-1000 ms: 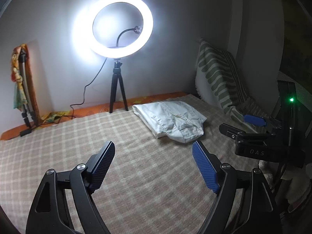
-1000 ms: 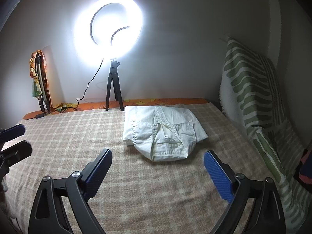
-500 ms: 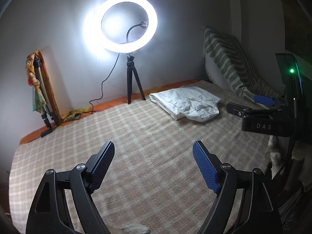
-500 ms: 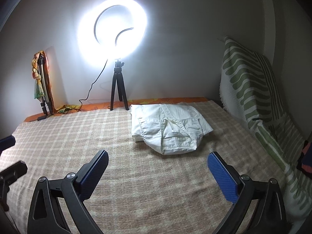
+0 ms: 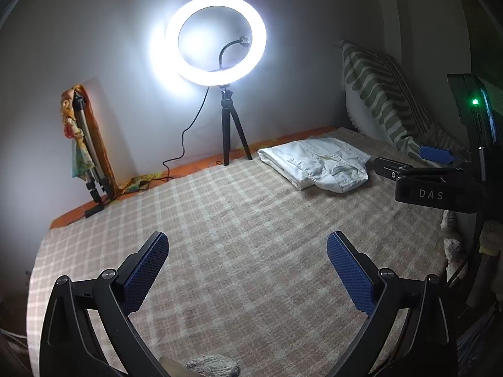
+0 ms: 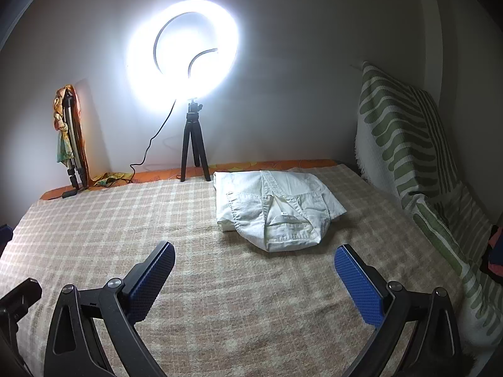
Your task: Fold small clothes
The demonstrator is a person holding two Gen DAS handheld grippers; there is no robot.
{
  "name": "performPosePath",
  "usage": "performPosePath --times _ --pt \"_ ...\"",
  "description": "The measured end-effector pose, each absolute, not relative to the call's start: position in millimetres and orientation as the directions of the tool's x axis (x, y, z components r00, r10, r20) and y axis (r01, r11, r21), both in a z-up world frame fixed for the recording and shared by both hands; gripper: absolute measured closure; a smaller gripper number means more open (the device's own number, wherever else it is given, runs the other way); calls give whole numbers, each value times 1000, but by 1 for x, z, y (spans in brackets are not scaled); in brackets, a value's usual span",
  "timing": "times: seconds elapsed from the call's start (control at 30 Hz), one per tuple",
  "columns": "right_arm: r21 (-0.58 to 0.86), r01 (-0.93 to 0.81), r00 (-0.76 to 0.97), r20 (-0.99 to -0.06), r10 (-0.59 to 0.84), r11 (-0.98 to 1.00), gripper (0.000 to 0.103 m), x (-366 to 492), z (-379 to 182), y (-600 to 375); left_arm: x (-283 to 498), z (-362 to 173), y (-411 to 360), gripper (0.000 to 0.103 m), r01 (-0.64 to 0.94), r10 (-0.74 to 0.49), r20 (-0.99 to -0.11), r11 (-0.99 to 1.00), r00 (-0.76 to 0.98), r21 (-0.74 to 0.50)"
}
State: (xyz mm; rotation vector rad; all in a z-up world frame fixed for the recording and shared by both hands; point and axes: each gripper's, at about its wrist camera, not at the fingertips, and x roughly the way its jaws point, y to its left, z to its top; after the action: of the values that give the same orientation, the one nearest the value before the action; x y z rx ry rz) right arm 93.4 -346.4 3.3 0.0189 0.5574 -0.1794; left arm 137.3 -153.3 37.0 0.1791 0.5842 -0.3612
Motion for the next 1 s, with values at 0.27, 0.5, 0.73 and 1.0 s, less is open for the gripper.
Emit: performPosePath --times 0.27,0.5,0.73,1.0 --pt "-21 178 840 -518 -163 984 0 93 5 -348 135 40 -149 2 376 -283 -567 925 774 51" --pt "-26 173 840 -518 -161 985 0 92 5 -346 136 41 -147 2 375 -281 -570 926 772 50" --pt "-22 170 839 -522 -157 985 0 94 5 -347 136 41 -147 2 378 -284 -569 925 772 51" --pt "-22 169 839 -522 -155 985 0 92 4 -347 133 42 -150 2 378 -283 -569 924 772 52"
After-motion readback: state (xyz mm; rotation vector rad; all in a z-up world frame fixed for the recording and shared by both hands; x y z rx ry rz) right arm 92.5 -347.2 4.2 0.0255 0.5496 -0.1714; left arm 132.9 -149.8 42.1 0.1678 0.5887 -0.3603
